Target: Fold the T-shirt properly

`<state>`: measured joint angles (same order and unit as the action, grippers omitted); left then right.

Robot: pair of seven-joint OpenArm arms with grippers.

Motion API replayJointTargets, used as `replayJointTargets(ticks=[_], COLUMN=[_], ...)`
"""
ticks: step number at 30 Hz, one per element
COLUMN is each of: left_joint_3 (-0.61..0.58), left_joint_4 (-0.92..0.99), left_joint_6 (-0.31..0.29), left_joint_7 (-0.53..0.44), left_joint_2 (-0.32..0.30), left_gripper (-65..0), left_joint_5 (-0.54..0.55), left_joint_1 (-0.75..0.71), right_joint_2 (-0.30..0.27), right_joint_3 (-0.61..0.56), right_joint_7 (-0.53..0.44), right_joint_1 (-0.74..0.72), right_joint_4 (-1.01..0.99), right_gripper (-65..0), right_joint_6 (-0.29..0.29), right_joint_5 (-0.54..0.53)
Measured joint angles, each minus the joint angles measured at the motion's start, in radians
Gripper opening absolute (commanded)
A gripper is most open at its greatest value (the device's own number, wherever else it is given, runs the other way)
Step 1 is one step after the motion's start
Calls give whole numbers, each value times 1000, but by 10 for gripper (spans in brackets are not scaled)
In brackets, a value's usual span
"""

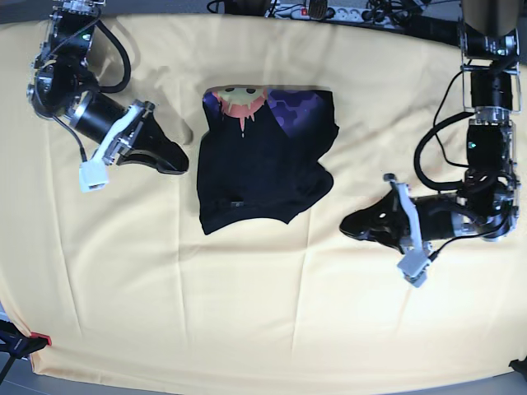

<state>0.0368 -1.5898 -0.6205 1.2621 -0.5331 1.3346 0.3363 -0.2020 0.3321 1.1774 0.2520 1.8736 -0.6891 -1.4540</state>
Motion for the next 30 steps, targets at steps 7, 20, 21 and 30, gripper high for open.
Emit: replayJointTargets(ticks=[7, 20, 21, 30], left_joint_3=[175, 439, 462, 663], left_joint_4=[-12, -462, -500, -615], left_joint_6=[14, 38, 37, 51], left_joint_7=[149, 141, 142, 137], left_joint_2=[7, -96, -103, -119], left_gripper=[-650, -650, -650, -650], left_joint_5=[118, 124, 124, 124], left_joint_1=[-184, -730, -788, -1341], right_joint_2=[0, -1, -1, -6], right_joint_3=[131, 438, 459, 523], right_joint_7=[118, 111, 112, 219], right_joint_1=[87, 528, 563, 877], right_joint_4=[34, 430, 430, 427], right_gripper=[-650, -650, -650, -650], right_joint_6=[-3, -7, -7, -7], right_joint_5=[10, -6, -2, -5])
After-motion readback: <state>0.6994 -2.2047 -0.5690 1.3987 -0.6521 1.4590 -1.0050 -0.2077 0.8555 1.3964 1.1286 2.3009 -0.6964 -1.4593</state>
